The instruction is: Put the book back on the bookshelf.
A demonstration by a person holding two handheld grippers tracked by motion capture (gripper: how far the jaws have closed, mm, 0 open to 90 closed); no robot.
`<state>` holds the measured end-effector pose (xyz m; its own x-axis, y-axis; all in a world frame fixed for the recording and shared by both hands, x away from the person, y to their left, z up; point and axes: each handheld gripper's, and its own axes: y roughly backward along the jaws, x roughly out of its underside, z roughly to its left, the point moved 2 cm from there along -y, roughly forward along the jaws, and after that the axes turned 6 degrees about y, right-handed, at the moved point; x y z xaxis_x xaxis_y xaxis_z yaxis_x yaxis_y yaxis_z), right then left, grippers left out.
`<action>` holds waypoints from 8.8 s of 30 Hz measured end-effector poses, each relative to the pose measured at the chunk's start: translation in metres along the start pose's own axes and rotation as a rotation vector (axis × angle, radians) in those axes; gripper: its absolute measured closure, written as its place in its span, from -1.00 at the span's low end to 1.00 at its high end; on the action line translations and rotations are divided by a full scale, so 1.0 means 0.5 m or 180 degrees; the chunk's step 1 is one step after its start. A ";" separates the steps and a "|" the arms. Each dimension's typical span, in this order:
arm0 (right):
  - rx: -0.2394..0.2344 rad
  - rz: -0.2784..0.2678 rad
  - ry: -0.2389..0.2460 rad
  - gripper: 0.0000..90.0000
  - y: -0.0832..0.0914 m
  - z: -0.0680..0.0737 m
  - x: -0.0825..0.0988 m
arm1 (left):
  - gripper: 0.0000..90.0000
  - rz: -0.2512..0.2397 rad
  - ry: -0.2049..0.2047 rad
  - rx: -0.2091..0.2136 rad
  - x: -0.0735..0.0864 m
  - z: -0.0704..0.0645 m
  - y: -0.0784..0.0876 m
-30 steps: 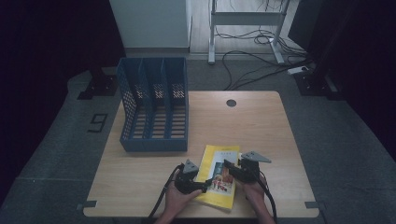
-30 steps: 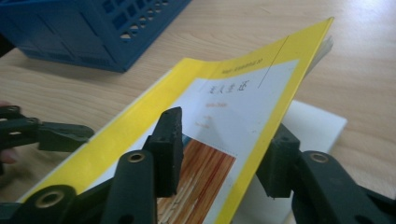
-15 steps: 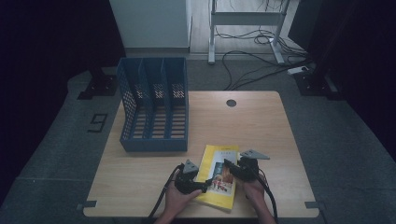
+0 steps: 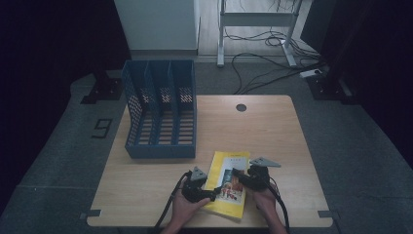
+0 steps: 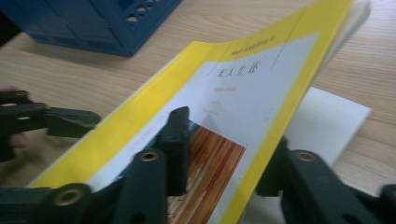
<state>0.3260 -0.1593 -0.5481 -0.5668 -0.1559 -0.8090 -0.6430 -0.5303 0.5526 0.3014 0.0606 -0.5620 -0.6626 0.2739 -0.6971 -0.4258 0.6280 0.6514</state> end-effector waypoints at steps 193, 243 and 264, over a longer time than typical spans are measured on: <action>-0.0350 -0.0609 0.0173 0.16 0.077 0.008 -0.041 | 0.61 -0.0742 0.0544 0.0981 -0.068 0.045 0.090; -0.0542 -0.0393 -0.0180 -0.72 0.046 0.009 -0.039 | 0.64 -0.0871 0.0353 0.1184 -0.073 0.013 0.124; -0.0339 -0.0628 0.0329 -0.69 0.082 0.051 -0.059 | 0.62 -0.0832 0.0243 0.1251 -0.082 0.008 0.144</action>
<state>0.3034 -0.1554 -0.4964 -0.3763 -0.1221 -0.9184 -0.6749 -0.6430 0.3620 0.3003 0.0975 -0.4877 -0.6140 0.0251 -0.7889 -0.3285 0.9007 0.2843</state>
